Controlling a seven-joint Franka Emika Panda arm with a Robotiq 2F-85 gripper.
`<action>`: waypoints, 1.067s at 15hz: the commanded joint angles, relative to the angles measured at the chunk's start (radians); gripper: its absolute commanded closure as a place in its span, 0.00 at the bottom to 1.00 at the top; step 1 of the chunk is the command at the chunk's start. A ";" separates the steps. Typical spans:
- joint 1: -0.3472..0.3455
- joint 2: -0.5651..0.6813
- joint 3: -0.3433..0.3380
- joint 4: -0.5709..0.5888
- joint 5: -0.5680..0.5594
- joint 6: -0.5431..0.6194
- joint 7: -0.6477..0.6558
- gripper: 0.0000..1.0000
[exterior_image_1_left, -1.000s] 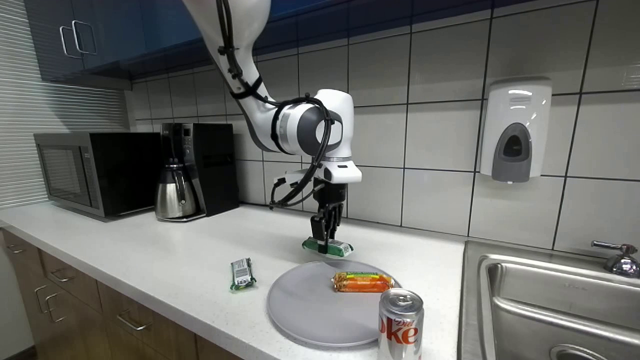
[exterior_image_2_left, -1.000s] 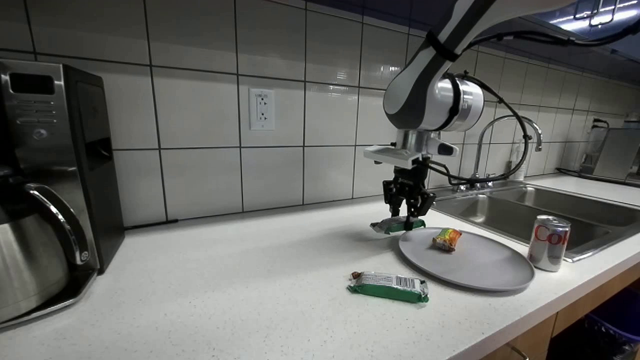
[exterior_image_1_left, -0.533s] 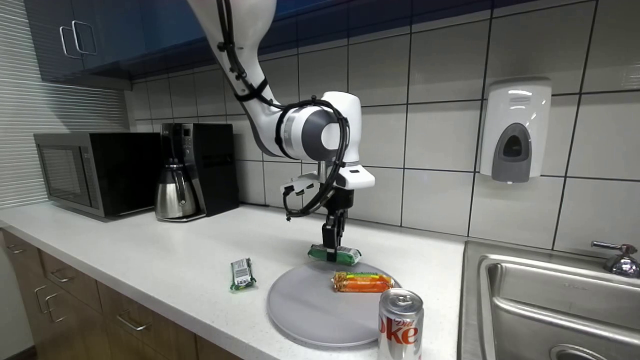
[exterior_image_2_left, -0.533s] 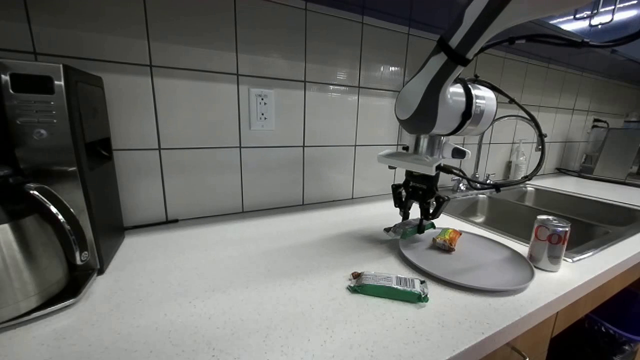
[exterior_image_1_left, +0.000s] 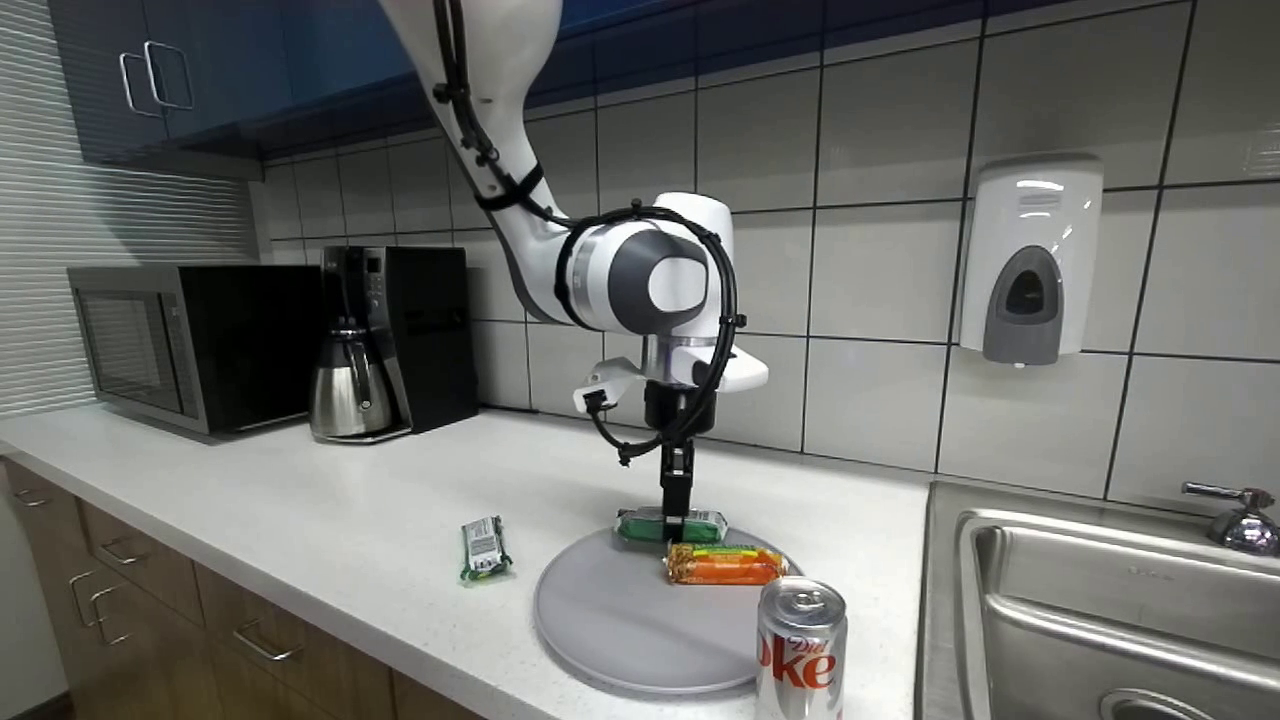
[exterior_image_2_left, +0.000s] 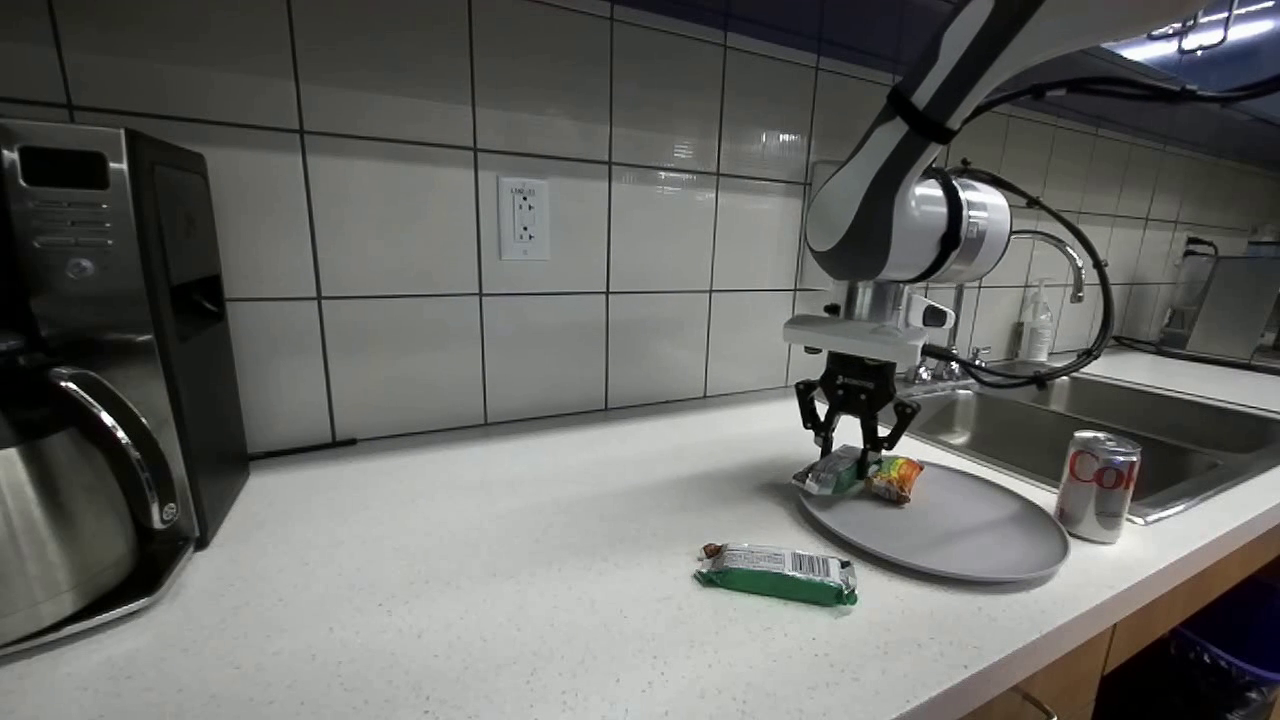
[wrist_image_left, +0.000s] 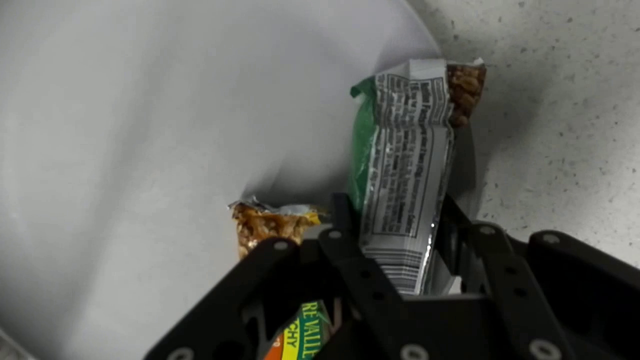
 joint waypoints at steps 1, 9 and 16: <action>-0.020 -0.039 0.008 -0.046 -0.008 0.014 -0.096 0.82; -0.011 -0.037 0.007 -0.056 0.003 0.027 -0.151 0.32; -0.024 -0.048 0.009 -0.019 0.052 -0.015 -0.119 0.00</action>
